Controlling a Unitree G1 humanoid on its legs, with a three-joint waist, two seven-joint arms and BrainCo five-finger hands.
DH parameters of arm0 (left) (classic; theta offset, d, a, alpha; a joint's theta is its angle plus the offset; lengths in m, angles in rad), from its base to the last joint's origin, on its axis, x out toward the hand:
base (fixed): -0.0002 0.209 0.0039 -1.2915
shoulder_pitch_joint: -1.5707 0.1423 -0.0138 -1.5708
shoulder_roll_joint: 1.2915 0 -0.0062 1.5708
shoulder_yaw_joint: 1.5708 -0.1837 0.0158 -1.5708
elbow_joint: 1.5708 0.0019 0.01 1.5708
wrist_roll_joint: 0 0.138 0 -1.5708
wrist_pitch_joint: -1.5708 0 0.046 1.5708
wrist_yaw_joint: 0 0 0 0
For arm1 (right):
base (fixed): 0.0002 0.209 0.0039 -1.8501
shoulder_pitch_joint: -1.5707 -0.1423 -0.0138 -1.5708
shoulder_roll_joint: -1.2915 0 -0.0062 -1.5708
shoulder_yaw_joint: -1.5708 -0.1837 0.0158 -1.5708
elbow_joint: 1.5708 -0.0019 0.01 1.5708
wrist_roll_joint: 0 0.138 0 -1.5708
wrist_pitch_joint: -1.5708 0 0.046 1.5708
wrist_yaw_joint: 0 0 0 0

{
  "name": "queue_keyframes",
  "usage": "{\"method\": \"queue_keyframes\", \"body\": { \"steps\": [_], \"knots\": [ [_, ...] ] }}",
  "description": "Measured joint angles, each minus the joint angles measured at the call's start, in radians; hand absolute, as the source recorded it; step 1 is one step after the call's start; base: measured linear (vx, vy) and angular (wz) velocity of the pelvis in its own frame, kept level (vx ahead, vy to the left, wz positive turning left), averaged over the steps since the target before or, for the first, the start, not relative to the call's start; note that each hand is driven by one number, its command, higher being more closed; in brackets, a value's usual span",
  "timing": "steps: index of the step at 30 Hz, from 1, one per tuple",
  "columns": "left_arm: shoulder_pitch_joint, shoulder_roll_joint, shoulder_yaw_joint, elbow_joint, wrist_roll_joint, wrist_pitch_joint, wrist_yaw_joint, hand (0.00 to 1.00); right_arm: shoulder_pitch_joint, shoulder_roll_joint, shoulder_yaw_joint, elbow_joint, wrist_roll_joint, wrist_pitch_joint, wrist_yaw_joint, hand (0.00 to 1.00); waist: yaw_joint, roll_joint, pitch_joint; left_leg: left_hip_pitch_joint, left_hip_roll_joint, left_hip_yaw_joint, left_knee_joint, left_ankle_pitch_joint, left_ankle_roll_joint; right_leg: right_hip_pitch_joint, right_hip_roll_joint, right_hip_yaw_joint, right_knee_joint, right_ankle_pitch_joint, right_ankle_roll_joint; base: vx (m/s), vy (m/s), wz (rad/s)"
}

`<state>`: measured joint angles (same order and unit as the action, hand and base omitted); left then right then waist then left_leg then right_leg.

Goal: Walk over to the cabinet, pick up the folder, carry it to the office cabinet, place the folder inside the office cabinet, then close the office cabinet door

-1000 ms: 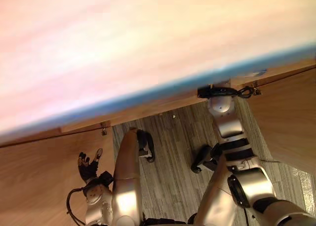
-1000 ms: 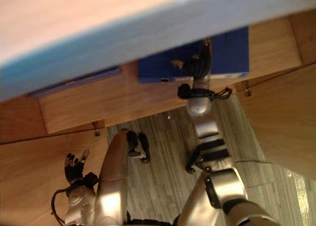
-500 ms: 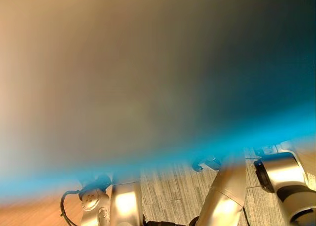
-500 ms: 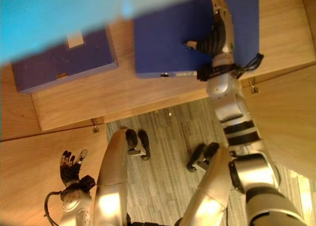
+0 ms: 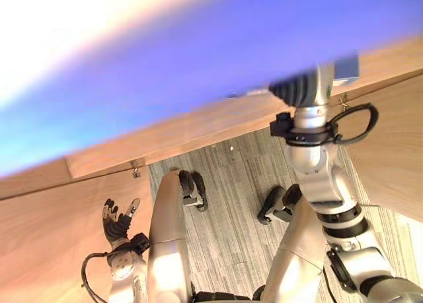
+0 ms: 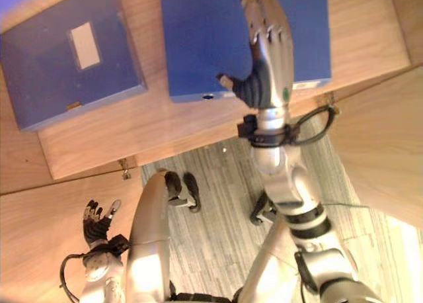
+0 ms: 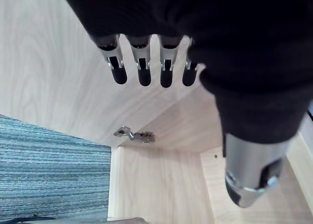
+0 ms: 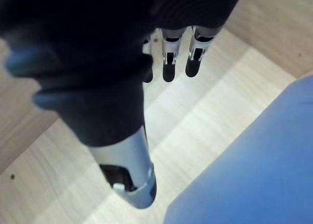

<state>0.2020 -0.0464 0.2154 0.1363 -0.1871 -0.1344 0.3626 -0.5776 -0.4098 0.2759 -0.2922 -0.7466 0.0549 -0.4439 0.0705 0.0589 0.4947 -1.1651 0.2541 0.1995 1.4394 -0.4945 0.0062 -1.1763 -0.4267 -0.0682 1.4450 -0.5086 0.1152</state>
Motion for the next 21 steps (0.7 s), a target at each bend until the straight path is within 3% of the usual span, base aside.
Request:
{"method": "queue_keyframes", "body": {
  "steps": [3, 10, 15, 21],
  "knots": [
    [0.000, 0.003, 0.002, 0.032, 0.004, -0.001, 0.000, 0.00, 0.072, -0.021, 0.043, -0.018, -0.097, -0.012, -0.037, 0.00, -0.016, 0.001, 0.000, 0.058, 0.017, 0.011, -0.036, 0.001, -0.012, 0.044, 0.024, -0.002, -0.040, 0.013, -0.003, -0.01, -0.032, -0.27],
    [0.000, 0.020, 0.000, 0.076, -0.003, -0.004, 0.000, 0.00, 0.157, -0.089, 0.129, -0.030, -0.109, -0.050, -0.033, 0.00, -0.019, 0.011, 0.001, 0.093, 0.034, 0.018, -0.061, 0.004, -0.018, 0.072, 0.050, -0.010, -0.070, 0.023, -0.013, -0.01, -0.036, -0.09],
    [0.004, 0.038, -0.016, 0.110, -0.027, -0.005, -0.010, 0.00, 0.268, -0.161, 0.222, 0.053, -0.107, -0.117, 0.031, 0.00, -0.024, 0.016, 0.002, 0.122, 0.036, 0.028, -0.092, 0.005, -0.018, 0.098, 0.062, -0.014, -0.111, 0.040, -0.009, -0.01, -0.010, -0.08],
    [0.004, 0.051, -0.035, 0.111, -0.051, -0.014, -0.021, 0.00, 0.260, -0.209, 0.215, 0.213, -0.107, -0.125, 0.085, 0.00, -0.018, 0.017, 0.002, 0.122, 0.039, 0.033, -0.099, 0.005, -0.017, 0.097, 0.067, -0.014, -0.125, 0.049, -0.008, -0.01, 0.003, -0.03]
  ]
}}
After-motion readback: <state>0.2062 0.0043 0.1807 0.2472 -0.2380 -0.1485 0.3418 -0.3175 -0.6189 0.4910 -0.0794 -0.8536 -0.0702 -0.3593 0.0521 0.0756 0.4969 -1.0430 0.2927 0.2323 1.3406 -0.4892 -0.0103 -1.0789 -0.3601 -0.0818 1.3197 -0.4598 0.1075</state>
